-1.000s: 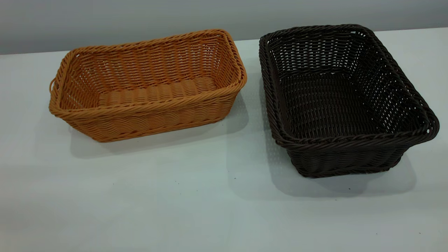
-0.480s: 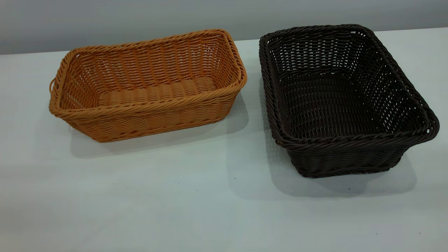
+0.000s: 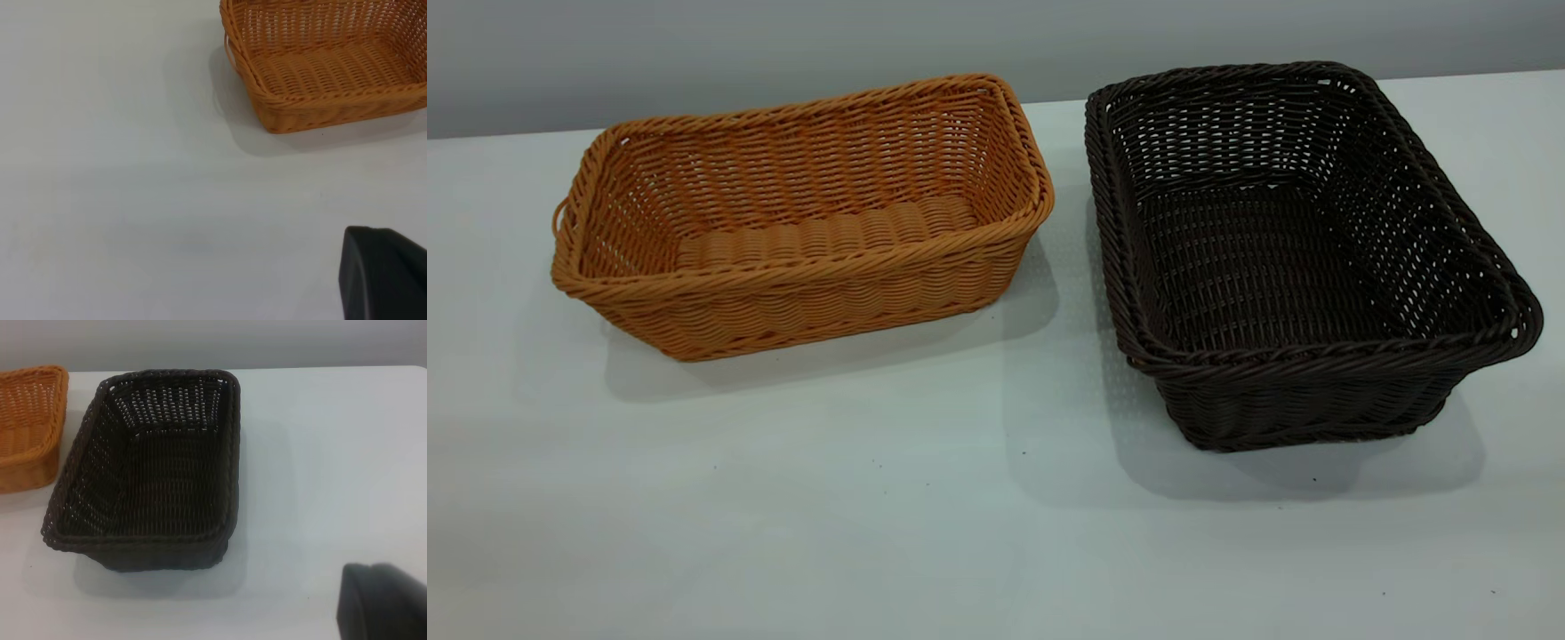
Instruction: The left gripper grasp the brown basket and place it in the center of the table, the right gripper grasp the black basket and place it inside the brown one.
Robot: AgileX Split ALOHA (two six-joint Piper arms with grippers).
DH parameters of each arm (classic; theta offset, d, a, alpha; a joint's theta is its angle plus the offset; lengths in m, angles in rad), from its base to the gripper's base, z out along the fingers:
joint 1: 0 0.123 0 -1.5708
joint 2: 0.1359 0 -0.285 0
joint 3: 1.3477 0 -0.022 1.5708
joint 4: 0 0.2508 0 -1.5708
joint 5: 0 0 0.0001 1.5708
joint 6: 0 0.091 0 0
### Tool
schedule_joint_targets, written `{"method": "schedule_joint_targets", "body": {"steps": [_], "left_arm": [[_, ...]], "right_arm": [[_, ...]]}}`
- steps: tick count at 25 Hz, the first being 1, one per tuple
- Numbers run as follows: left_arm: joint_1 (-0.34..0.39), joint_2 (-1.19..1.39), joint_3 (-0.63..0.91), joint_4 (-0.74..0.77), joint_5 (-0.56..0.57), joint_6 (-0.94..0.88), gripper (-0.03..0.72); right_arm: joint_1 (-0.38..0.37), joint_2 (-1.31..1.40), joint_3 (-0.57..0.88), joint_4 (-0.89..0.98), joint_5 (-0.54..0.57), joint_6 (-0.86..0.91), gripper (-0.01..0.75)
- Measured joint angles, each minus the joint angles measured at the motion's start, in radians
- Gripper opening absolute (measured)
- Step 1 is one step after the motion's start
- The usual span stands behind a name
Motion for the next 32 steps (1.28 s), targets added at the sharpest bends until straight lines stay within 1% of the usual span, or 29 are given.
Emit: {"method": "schedule_joint_targets", "body": {"steps": [13,20,24,26,28,30,32], "left_arm": [[0.0,0.0,0.0,0.0,0.0,0.001,-0.001],[0.0,0.0,-0.002,0.0,-0.019,0.003,-0.001],[-0.001,0.028,-0.047,0.0,-0.069,0.048,-0.001],[-0.001,0.076,-0.083,0.0,-0.098,0.096,-0.001],[-0.001,0.15,-0.131,-0.007,-0.111,0.149,-0.001],[-0.001,0.233,-0.18,-0.027,-0.114,0.219,0.007],[-0.001,0.331,-0.233,-0.06,-0.138,0.309,0.046]], "right_arm": [[0.0,0.0,0.0,0.014,-0.004,0.0,0.003],[0.0,0.0,0.0,0.032,-0.009,0.0,0.003],[0.0,0.0,-0.022,0.076,-0.031,-0.013,0.008],[0.0,0.015,-0.04,0.098,-0.031,-0.039,0.026],[0.0,0.063,-0.054,0.101,-0.031,-0.071,0.06],[0.0,0.135,-0.071,0.118,-0.042,-0.096,0.11],[0.0,0.205,-0.086,0.13,-0.078,-0.1,0.176]]}}
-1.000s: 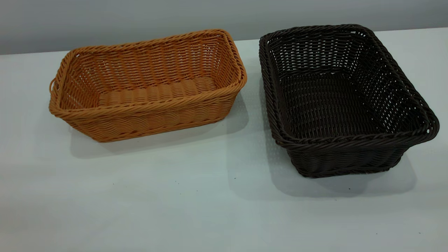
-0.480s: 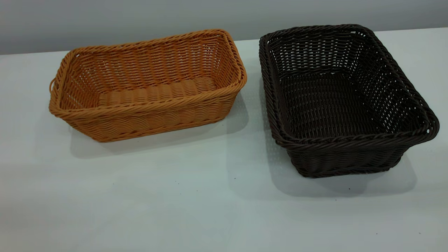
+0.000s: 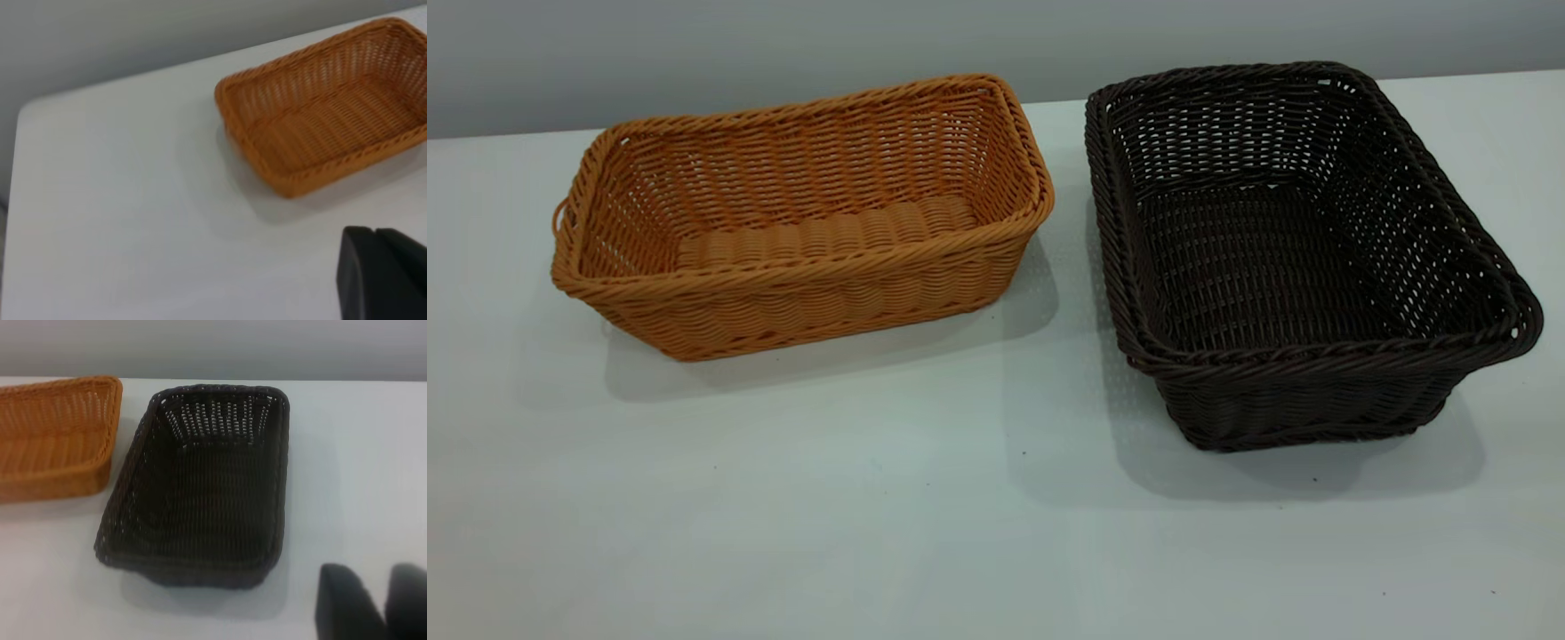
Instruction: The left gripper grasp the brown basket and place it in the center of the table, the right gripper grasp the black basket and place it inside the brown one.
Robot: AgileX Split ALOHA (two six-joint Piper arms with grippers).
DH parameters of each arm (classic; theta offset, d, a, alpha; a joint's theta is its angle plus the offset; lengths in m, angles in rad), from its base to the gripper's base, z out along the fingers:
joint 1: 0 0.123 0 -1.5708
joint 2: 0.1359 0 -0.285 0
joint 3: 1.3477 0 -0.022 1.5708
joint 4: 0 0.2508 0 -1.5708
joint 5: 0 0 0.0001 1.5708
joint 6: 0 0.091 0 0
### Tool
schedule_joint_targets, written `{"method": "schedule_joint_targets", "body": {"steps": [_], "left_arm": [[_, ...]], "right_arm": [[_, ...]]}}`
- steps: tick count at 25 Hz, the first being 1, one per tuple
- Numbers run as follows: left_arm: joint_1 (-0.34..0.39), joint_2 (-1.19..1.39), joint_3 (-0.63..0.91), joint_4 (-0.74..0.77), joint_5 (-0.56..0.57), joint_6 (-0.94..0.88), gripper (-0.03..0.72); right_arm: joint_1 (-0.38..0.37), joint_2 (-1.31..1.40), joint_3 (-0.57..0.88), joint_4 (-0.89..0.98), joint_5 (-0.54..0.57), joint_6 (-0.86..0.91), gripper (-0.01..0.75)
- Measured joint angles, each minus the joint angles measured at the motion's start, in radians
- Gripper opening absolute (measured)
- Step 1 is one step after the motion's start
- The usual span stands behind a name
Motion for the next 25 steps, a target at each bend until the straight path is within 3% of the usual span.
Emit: {"method": "schedule_joint_targets", "body": {"steps": [5,10,19,25], "left_arm": [[-0.032,0.233,-0.094,-0.117,-0.073,0.244,0.218],[-0.15,0.444,-0.105,-0.138,-0.09,0.397,0.347],[-0.421,0.716,-0.105,0.169,-0.165,0.312,0.365],[-0.453,0.855,-0.104,0.277,-0.199,0.215,0.388]], "right_arm": [[0.0,0.192,-0.007,0.099,-0.108,-0.01,0.297],[0.0,0.381,-0.005,0.239,-0.117,-0.008,0.332],[0.0,0.553,-0.004,0.549,-0.119,-0.005,0.335],[0.0,0.552,-0.002,0.615,-0.114,0.06,0.335]]}}
